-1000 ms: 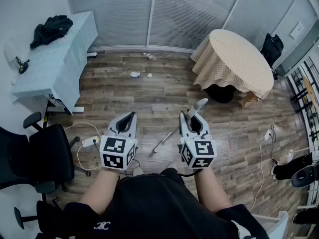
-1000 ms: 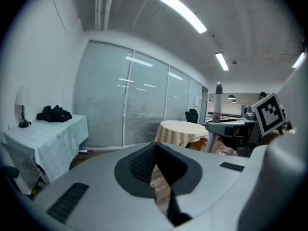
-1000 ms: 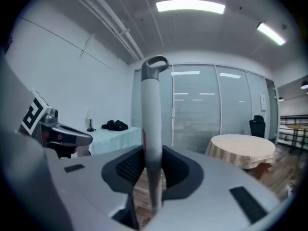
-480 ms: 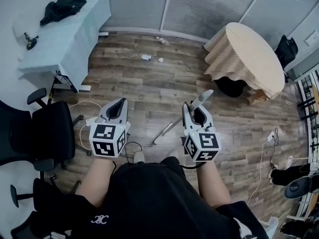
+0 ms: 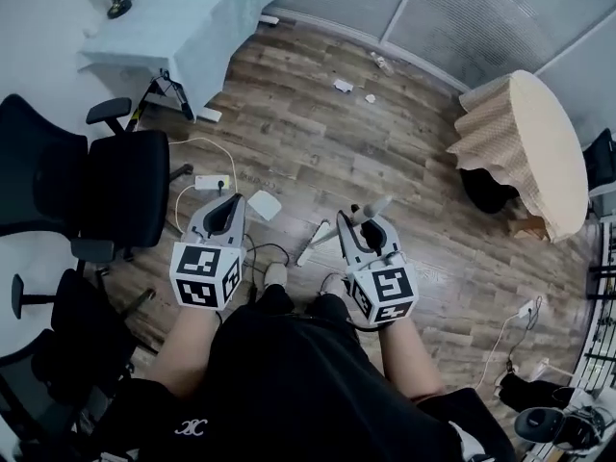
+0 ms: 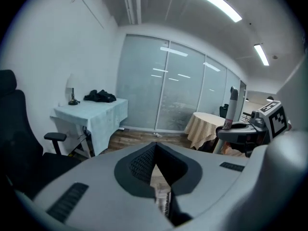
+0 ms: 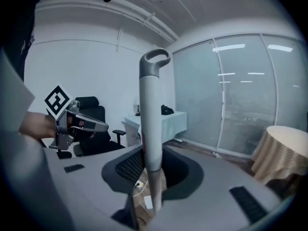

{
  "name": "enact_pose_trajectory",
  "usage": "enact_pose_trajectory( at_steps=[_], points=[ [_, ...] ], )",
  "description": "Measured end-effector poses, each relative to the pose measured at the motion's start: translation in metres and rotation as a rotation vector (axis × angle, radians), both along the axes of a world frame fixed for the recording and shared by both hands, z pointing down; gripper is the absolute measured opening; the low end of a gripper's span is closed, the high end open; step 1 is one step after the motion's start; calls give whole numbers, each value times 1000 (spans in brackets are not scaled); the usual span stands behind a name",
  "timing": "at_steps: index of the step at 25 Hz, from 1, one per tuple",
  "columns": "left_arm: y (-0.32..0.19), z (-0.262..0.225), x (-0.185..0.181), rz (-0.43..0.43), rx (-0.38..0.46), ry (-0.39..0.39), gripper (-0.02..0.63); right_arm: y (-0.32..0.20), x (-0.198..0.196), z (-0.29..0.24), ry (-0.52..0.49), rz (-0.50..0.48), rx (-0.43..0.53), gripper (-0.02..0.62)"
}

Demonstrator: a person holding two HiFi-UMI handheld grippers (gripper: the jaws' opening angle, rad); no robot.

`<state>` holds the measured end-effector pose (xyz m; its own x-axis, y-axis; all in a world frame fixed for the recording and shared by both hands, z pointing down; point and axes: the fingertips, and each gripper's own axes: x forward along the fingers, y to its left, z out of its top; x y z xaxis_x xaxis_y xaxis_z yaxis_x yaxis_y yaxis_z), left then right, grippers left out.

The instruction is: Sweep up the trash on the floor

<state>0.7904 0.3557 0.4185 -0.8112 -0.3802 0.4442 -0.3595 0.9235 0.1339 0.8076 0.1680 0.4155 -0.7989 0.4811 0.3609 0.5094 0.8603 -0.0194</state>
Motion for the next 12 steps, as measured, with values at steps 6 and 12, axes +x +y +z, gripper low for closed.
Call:
enact_pose_trajectory(
  at_steps=[6, 12],
  points=[
    [52, 10, 17, -106, 6, 23, -5, 77, -7, 32, 82, -256, 62, 104],
    [102, 20, 20, -170, 28, 38, -5, 147, -15, 64, 122, -502, 173, 104]
  ],
)
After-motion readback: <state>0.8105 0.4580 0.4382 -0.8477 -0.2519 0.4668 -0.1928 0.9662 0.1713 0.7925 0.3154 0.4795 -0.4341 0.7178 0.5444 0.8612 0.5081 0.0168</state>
